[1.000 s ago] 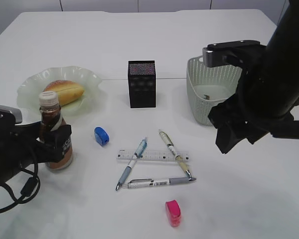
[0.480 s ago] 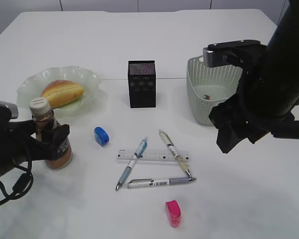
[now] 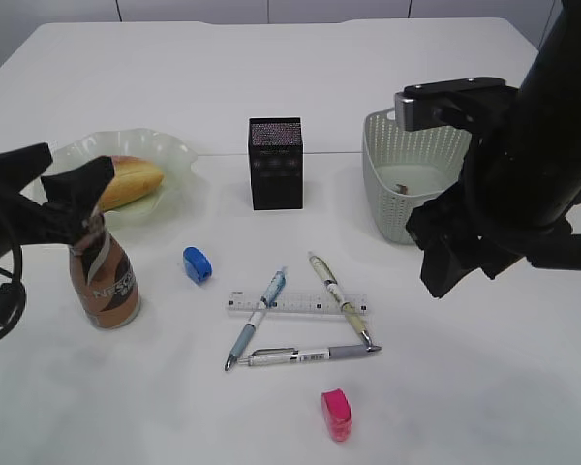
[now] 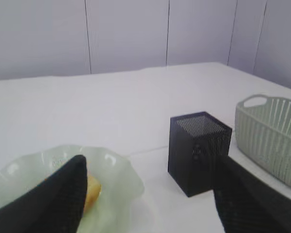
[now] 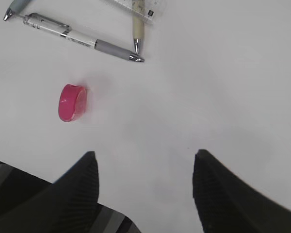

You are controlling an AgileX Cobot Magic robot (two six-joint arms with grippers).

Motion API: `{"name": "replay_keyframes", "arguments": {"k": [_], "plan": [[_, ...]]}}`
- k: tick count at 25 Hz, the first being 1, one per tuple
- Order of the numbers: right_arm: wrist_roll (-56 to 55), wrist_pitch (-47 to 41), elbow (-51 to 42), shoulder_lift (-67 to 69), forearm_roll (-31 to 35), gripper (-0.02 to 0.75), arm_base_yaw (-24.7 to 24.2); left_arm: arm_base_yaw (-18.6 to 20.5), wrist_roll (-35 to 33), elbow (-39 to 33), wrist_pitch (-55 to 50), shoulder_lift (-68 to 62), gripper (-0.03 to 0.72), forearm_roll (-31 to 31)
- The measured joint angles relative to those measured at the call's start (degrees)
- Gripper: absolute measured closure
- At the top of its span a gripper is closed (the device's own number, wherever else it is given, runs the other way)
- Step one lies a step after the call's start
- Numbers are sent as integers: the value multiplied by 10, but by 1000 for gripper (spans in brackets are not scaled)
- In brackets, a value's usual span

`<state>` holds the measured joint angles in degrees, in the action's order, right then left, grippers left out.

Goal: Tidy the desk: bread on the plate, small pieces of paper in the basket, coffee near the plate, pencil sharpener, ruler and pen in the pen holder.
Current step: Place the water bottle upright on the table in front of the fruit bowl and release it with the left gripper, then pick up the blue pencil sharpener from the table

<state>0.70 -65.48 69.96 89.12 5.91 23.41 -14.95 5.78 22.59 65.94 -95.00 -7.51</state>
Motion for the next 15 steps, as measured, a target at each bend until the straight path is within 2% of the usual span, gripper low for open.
{"name": "replay_keyframes", "arguments": {"k": [5,7,13,15], "plan": [[0,3,0,0,-4,287,0,27,0,-4,0,61,100,0],[0,3,0,0,-6,287,0,53,0,-4,0,82,100,0],[0,3,0,0,-7,286,0,169,0,-4,-38,112,100,0],[0,3,0,0,-7,286,0,190,3,-6,-55,112,100,3]]}}
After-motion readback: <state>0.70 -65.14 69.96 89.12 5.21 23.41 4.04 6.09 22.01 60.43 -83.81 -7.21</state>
